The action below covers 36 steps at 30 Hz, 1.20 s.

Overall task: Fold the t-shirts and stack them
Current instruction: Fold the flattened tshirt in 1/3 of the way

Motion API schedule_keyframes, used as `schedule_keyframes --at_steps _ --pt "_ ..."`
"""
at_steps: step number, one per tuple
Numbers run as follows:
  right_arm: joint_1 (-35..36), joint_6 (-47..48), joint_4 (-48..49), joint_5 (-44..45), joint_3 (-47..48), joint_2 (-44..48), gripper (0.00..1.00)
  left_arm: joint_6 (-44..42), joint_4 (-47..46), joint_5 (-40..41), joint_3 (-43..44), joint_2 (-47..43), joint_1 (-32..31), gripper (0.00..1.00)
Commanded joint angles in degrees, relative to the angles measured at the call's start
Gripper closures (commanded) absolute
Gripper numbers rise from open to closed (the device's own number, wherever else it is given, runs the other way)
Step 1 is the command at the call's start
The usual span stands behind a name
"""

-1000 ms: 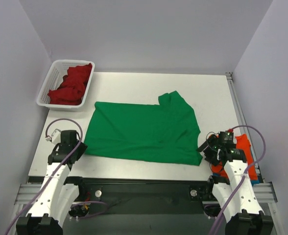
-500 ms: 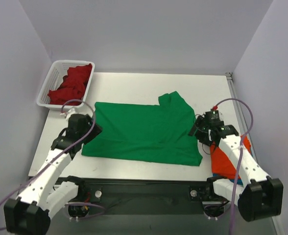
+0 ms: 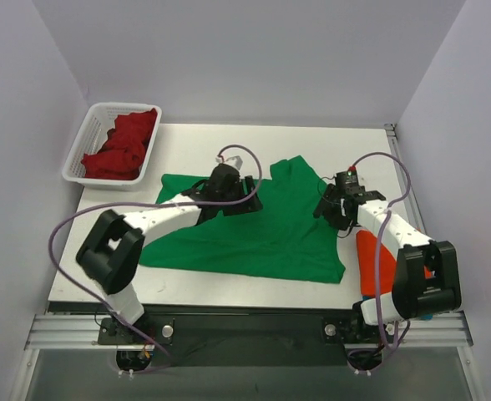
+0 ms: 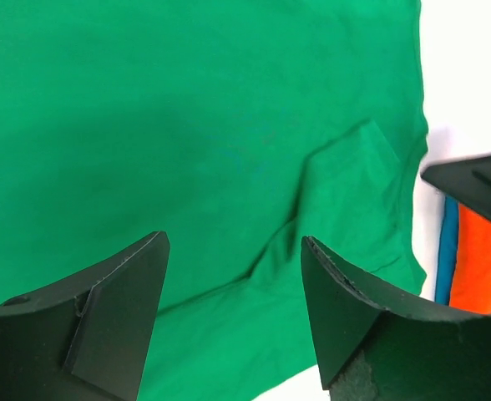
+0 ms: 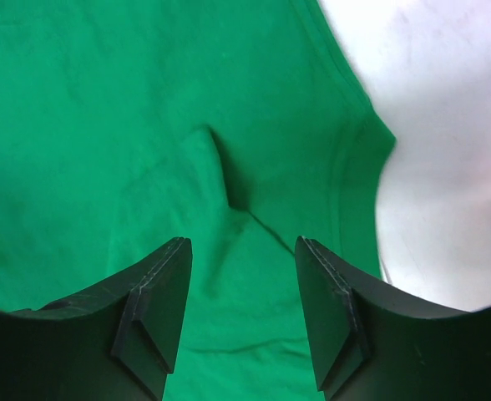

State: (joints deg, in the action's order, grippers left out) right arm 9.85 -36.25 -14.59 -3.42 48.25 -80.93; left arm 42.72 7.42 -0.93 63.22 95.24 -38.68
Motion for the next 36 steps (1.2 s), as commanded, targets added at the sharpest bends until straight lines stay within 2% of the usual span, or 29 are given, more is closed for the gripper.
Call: schedule_keyframes --at_steps 1,7,11,14,21,23,26,31,36 --pt "0.17 0.39 2.10 -0.18 2.90 -2.91 0.48 -0.45 -6.36 -6.70 5.76 7.20 -2.18 0.25" --pt "0.17 0.30 4.21 -1.59 3.87 -6.52 0.48 2.98 -10.76 -10.49 10.60 16.19 -4.56 0.25" --pt "0.17 0.04 5.36 -2.73 3.00 -6.97 0.49 4.03 -11.64 -11.55 12.36 18.75 -6.06 0.25" --pt "0.17 -0.05 5.89 -3.26 2.82 -7.23 0.54 4.91 -11.81 -11.90 12.98 20.42 -7.02 0.25" --pt "0.26 -0.40 6.86 -4.49 2.03 -7.67 0.77 6.76 -13.57 -13.22 12.72 21.92 -8.52 0.26" --pt "0.17 -0.31 6.77 -4.49 1.76 -7.58 0.78 6.85 -13.84 -13.40 12.72 21.92 -8.70 0.27" --pt "0.17 -0.31 6.86 -4.49 1.06 -7.14 0.86 6.85 -14.45 -13.92 12.63 21.92 -8.87 0.32" --pt "0.26 -0.22 7.03 -4.49 -0.43 -5.65 0.89 7.12 -17.08 -14.89 11.22 20.95 -9.05 0.45" --pt "0.26 -0.23 7.12 -4.31 -1.93 -4.51 0.91 7.11 -19.72 -17.17 11.22 21.04 -9.22 0.52"
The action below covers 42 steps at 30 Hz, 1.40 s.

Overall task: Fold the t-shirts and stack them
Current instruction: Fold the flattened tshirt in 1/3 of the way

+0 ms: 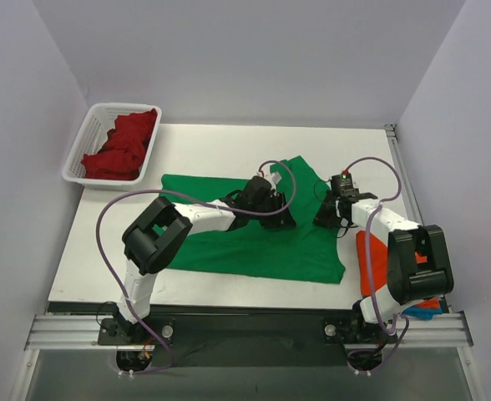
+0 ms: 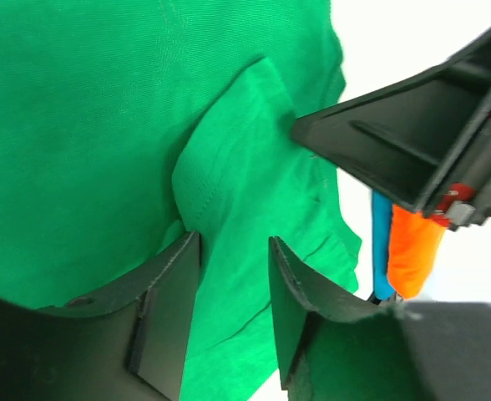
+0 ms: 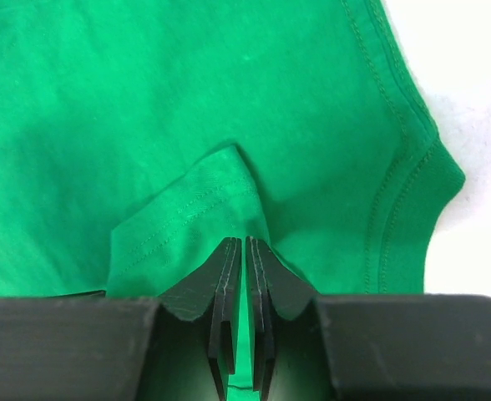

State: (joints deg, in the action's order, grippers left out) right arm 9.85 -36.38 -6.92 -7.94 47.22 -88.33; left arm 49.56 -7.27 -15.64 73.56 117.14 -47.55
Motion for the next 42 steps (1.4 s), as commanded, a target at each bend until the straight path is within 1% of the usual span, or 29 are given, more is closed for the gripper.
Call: schedule_keyframes --at_steps 1,9,13,21,28,34,38,40,41,42 --pt "0.17 -0.09 -0.55 0.30 -1.08 3.25 0.91 0.10 -5.39 -2.47 0.71 -0.78 -0.52 0.53" --pt "0.17 -0.01 -0.47 0.30 -3.62 5.72 0.90 -0.25 -6.88 -5.10 -0.78 -0.77 -1.23 0.58" --pt "0.17 0.08 -0.47 0.21 -4.77 6.94 0.91 -0.78 -8.02 -5.72 -1.75 -1.04 -2.19 0.58" --pt "0.26 -0.01 -0.03 -0.40 -6.35 9.14 0.90 -2.98 -7.32 -6.16 -2.46 -1.04 -4.48 0.58" --pt "0.35 -0.27 -1.34 1.00 -7.41 13.62 0.89 -6.84 -3.64 -5.63 -2.02 -1.39 -5.89 0.58" --pt "0.35 -0.27 -2.49 2.41 -8.20 15.91 0.88 -9.74 -1.44 -4.84 -2.10 -3.76 -5.98 0.55" --pt "0.96 -0.44 -1.87 0.56 -6.01 13.90 0.81 -10.89 -0.38 -3.96 -2.28 -5.43 -5.71 0.55" --pt "1.31 -0.18 -2.22 -0.05 -4.08 12.23 0.79 -10.80 1.02 -0.11 -3.51 -7.97 -4.67 0.55" --pt "1.58 -0.18 -2.22 -0.14 -3.72 11.87 0.77 -10.54 2.07 4.34 -3.95 -9.81 -4.14 0.55" --pt "1.75 -0.36 -2.22 -0.05 -3.54 11.43 0.77 -9.75 3.82 7.17 -4.12 -10.70 -3.35 0.55"
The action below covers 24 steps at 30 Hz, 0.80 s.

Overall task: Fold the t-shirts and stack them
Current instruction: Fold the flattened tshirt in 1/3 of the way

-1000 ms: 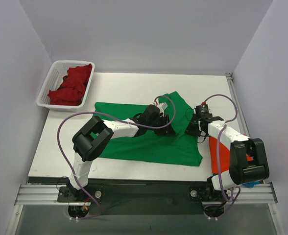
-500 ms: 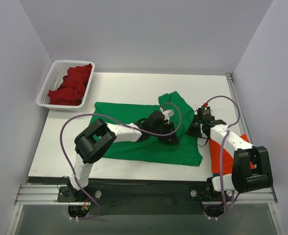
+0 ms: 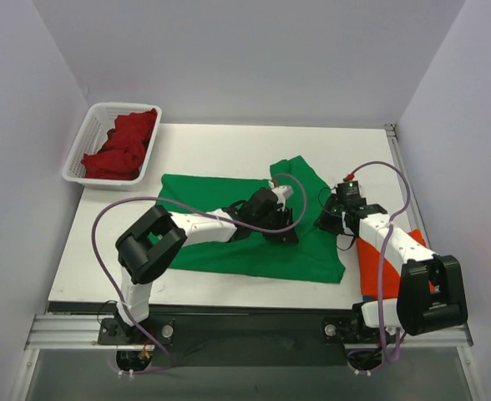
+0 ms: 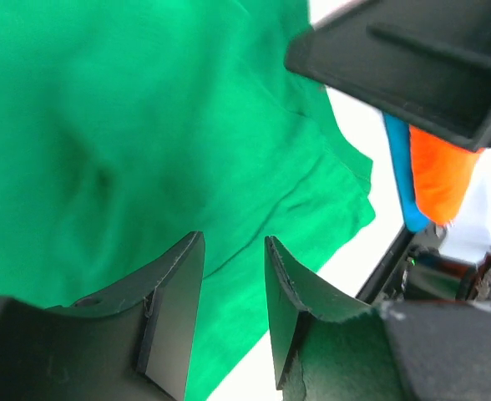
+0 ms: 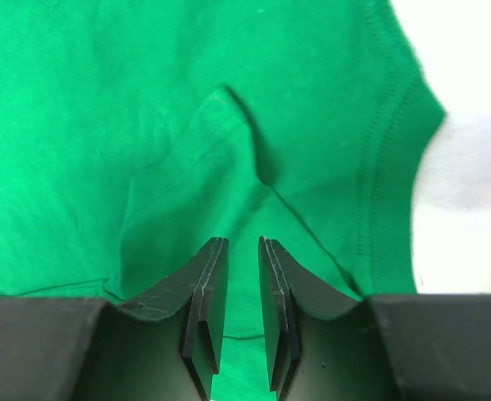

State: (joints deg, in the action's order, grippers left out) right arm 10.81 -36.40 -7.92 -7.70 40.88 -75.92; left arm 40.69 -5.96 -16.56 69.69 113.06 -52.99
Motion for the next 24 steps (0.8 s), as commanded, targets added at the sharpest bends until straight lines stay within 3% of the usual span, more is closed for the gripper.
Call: schedule_keyframes --at_steps 1,4,11,14,24 --pt "0.79 -0.34 -1.30 -0.55 3.06 -1.07 0.77 -0.79 5.75 10.47 -0.17 -7.32 3.67 0.55" --pt "2.02 -0.16 -0.87 -0.12 3.06 -1.77 0.77 -0.08 10.51 15.32 0.35 -8.55 7.18 0.51" --pt "2.46 -0.60 1.15 -0.99 2.45 -4.32 0.71 -0.78 7.37 3.32 3.51 -2.07 9.31 0.36" --pt "2.99 -0.77 2.20 -1.96 2.45 -5.03 0.67 0.62 1.40 -2.05 3.09 0.05 9.31 0.30" --pt "3.61 -2.09 2.21 -0.74 2.54 -3.97 0.65 1.50 -1.16 -6.38 7.29 4.45 8.08 0.33"
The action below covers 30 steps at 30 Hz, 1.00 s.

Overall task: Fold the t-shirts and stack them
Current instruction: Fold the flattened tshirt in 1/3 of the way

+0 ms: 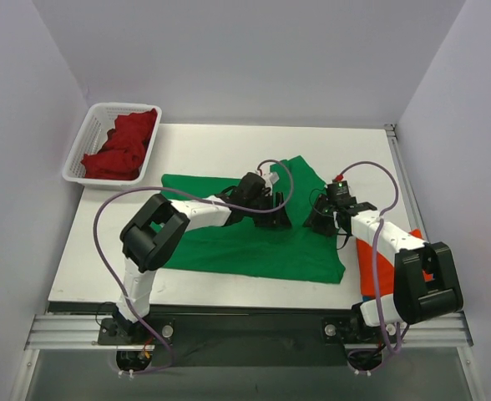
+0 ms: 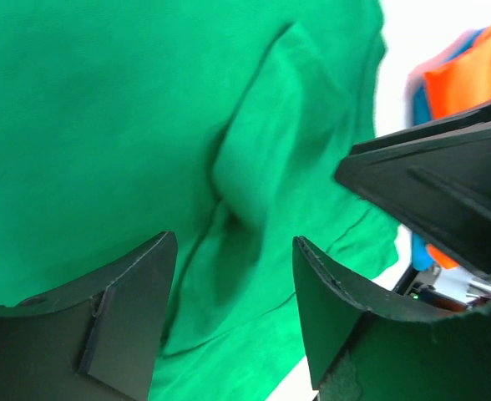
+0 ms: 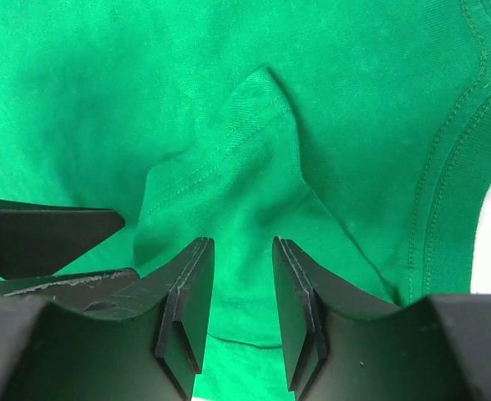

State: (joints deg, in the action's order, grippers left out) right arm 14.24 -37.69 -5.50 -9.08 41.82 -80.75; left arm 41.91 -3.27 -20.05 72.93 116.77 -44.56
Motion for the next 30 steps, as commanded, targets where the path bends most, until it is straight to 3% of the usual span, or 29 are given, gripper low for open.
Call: schedule_keyframes --at_steps 1,14,30 --pt "0.26 -1.06 -0.22 0.73 1.51 0.94 0.66 0.28 -4.03 -3.06 4.33 1.00 -0.53 0.34" --pt "0.09 -0.89 -2.06 3.10 1.24 3.93 0.68 -1.57 -2.18 -3.15 6.62 2.67 -2.90 0.65" --pt "0.35 -0.98 -2.33 3.10 1.59 4.02 0.66 -3.68 -0.86 -1.57 4.07 2.41 -6.33 0.72"
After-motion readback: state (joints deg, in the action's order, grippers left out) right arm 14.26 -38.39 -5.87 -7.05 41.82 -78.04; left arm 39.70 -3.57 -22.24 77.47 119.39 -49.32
